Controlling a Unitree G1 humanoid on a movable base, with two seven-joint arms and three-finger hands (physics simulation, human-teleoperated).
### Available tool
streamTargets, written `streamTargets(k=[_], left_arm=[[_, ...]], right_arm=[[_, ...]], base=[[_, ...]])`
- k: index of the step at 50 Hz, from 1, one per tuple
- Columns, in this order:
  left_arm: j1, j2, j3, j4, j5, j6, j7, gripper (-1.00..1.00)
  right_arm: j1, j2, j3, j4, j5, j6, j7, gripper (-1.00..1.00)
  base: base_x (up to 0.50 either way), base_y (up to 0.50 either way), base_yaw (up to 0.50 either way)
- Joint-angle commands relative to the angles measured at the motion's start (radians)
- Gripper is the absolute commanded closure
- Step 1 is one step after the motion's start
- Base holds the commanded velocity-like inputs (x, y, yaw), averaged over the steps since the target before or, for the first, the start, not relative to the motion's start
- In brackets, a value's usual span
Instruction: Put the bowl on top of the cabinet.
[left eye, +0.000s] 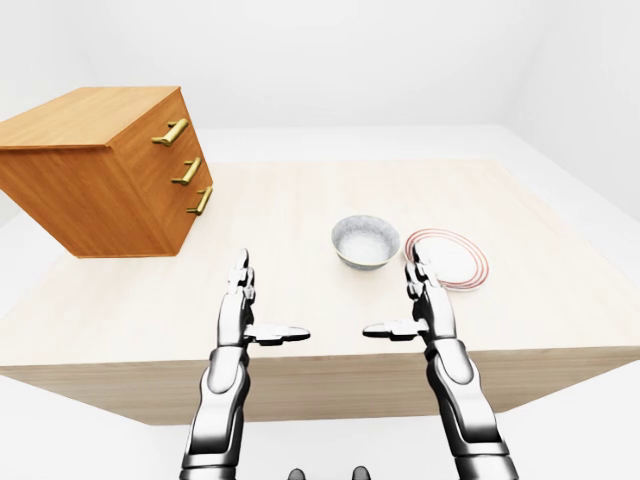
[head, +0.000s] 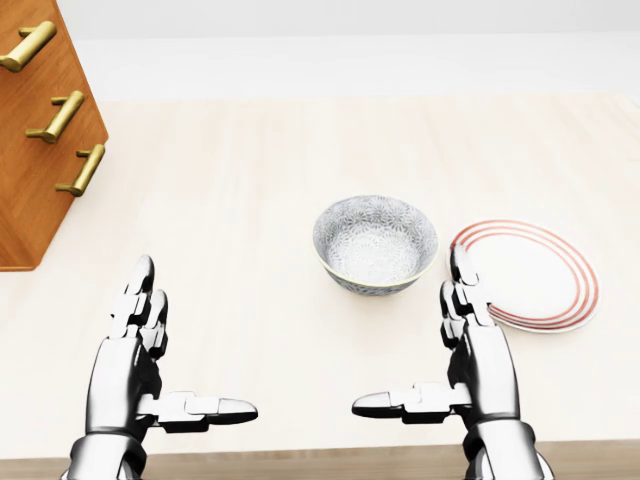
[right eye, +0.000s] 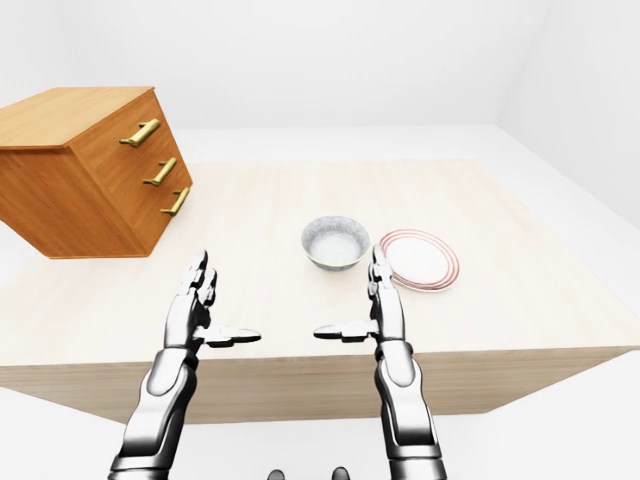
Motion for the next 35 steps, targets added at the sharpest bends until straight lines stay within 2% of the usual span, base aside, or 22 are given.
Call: streamTargets(k=[1, 6, 8, 9, 11, 14, 18, 19, 21, 23, 28, 29, 31, 33, 34, 35], left_arm=[[0.001, 0.012, 0.027, -0.008, -0.006, -0.004, -0.015, -1.0], [-0.011, 0.02, 0.044, -0.003, -0.015, 0.004, -0.014, -1.0], [-0.011, 0.023, 0.053, -0.02, -0.024, 0.02, -0.013, -1.0], [-0.011, 0.014, 0.047, -0.012, 0.009, 0.006, 0.035, -1.0], [-0.014, 0.015, 0.046, 0.0, 0.01, -0.004, 0.039, -1.0], [-0.007, 0.015, 0.043, -0.027, 0.01, 0.014, 0.04, -1.0], [-0.016, 0.017, 0.049, -0.009, 0.005, 0.005, 0.04, -1.0], [-0.013, 0.017, 0.047, -0.019, 0.005, 0.013, 0.04, -1.0], [-0.015, 0.018, 0.048, -0.014, 0.005, 0.01, 0.04, -1.0], [-0.02, 0.019, 0.05, 0.0, 0.004, 0.001, 0.039, -1.0], [-0.021, 0.02, 0.051, -0.003, 0.003, 0.004, 0.039, -1.0], [-0.019, 0.02, 0.051, -0.01, 0.003, 0.008, 0.039, -1.0], [-0.019, 0.023, 0.056, -0.029, -0.001, 0.021, 0.038, -1.0], [-0.014, 0.029, 0.066, -0.083, -0.006, 0.057, 0.036, -1.0], [-0.025, 0.035, 0.078, -0.079, -0.007, 0.052, 0.039, -1.0], [-0.029, 0.047, 0.105, -0.141, -0.019, 0.086, 0.043, -1.0]], right_arm=[[0.004, -0.012, -0.027, -0.043, 0.017, 0.028, 0.022, -1.0], [0.014, -0.009, -0.024, -0.073, 0.026, 0.051, 0.028, -1.0], [0.013, -0.009, -0.019, -0.079, 0.019, 0.056, 0.026, -1.0], [0.011, -0.008, -0.005, 0.013, -0.023, -0.012, 0.023, -1.0], [0.011, -0.007, -0.003, 0.01, -0.025, -0.009, 0.024, -1.0], [0.009, -0.007, -0.005, 0.018, -0.026, -0.015, 0.024, -1.0], [0.009, -0.005, -0.001, 0.008, -0.028, -0.004, 0.021, -1.0], [0.006, -0.005, -0.001, 0.015, -0.028, -0.008, 0.021, -1.0], [0.009, -0.005, 0.0, 0.007, -0.029, -0.002, 0.02, -1.0], [0.006, -0.005, -0.001, 0.013, -0.029, -0.006, 0.019, -1.0], [0.005, -0.004, -0.001, 0.016, -0.028, -0.008, 0.019, -1.0], [0.008, -0.005, 0.0, 0.001, -0.028, 0.003, 0.019, -1.0], [0.004, -0.007, -0.004, -0.001, -0.026, 0.006, 0.019, -1.0], [0.012, -0.011, -0.01, -0.051, -0.022, 0.038, 0.021, -1.0], [0.013, -0.013, -0.015, -0.077, -0.019, 0.055, 0.023, -1.0], [0.016, -0.02, -0.03, -0.137, -0.008, 0.073, 0.026, -1.0]], base=[[0.0, 0.0, 0.0], [0.0, 0.0, 0.0], [0.0, 0.0, 0.0], [0.0, 0.0, 0.0], [0.0, 0.0, 0.0], [0.0, 0.0, 0.0], [0.0, 0.0, 0.0], [0.0, 0.0, 0.0], [0.0, 0.0, 0.0], [0.0, 0.0, 0.0], [0.0, 0.0, 0.0], [0.0, 0.0, 0.0], [0.0, 0.0, 0.0], [0.0, 0.0, 0.0], [0.0, 0.0, 0.0], [0.0, 0.0, 0.0]])
